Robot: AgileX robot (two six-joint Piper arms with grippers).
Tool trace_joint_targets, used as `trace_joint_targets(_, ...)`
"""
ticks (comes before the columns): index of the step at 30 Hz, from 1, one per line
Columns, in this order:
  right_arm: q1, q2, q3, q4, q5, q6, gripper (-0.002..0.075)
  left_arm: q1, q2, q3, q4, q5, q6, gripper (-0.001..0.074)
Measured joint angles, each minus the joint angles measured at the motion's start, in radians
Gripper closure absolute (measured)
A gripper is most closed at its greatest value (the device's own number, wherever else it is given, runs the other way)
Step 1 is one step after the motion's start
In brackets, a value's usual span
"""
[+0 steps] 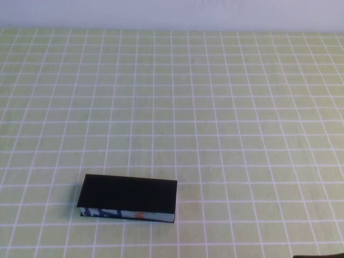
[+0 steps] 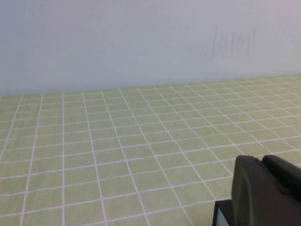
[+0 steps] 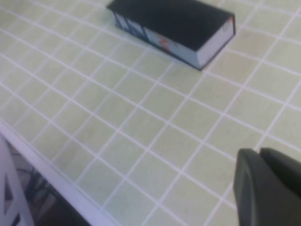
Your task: Return glasses to glasses case
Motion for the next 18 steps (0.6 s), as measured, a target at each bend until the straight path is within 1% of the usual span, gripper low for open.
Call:
trace_joint_targets(6,0.0,0.0,0.014,-0.084,-0.009,0.006,0.0737,0.0,0.0,0.0,0.0,0.0,0.0,0.0738)
trace_joint_targets(9,-0.003,-0.011,0.026,-0.167,-0.023,0.078,0.0737,0.0,0.0,0.0,0.0,0.0,0.0,0.0738)
trace_joint_targets(10,-0.018,-0.021,0.031,-0.191,-0.032,0.102,0.0737,0.0,0.0,0.0,0.0,0.0,0.0,0.0738)
trace_joint_targets(11,-0.047,-0.031,0.044,-0.216,-0.052,0.122,0.0737,0.0,0.0,0.0,0.0,-0.001,0.0,0.0738)
trace_joint_targets(13,-0.135,-0.056,0.086,-0.242,-0.126,0.129,0.0737,0.0,0.0,0.0,0.0,-0.001,0.0,0.0738)
trace_joint_targets(18,-0.474,-0.174,0.263,-0.283,-0.375,0.127,0.0737,0.0,0.0,0.0,0.0,-0.002,0.0,0.0738)
